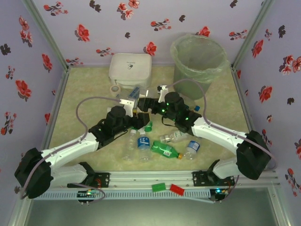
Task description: Put the plastic bottles in the bin
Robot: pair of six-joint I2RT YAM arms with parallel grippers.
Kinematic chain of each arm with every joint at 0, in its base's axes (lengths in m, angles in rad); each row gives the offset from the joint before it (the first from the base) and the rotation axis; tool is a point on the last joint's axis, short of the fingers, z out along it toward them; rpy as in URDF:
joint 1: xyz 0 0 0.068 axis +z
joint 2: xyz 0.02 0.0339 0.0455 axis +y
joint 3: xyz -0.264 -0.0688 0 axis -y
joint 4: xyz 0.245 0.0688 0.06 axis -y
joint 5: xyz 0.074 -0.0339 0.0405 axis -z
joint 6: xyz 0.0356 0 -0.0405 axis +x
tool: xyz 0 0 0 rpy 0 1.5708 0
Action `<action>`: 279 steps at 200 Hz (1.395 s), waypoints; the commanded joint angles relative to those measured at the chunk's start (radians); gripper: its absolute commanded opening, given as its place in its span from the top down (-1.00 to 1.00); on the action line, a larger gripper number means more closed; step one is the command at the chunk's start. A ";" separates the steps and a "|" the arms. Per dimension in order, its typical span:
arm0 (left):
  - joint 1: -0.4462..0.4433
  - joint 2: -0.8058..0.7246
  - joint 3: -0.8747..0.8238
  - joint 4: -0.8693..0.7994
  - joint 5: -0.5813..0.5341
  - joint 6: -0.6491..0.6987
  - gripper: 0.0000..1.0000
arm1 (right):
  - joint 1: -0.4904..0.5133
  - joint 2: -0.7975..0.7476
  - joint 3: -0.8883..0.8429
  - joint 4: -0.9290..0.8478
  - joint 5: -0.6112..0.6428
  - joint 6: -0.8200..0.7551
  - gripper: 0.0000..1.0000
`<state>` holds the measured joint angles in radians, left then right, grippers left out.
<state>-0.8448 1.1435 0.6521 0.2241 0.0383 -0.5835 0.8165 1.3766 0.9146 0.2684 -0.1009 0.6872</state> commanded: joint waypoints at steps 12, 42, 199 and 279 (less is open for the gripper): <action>-0.011 -0.012 0.020 0.021 0.002 0.036 0.49 | 0.005 0.005 -0.008 0.029 0.019 -0.003 -0.35; -0.015 -0.014 0.023 0.020 -0.005 0.037 0.22 | 0.005 0.009 -0.007 0.035 0.010 -0.001 -0.14; 0.058 -0.321 -0.148 -0.315 -0.587 -0.233 -1.00 | -0.310 -0.178 0.424 -0.431 0.271 -0.366 0.02; 0.065 -0.198 -0.124 -0.315 -0.480 -0.215 -1.00 | -0.532 0.226 0.960 -0.403 0.369 -0.533 0.02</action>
<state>-0.7887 0.9138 0.5056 -0.0776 -0.4690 -0.8001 0.3290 1.4597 1.7653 -0.1246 0.2050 0.2455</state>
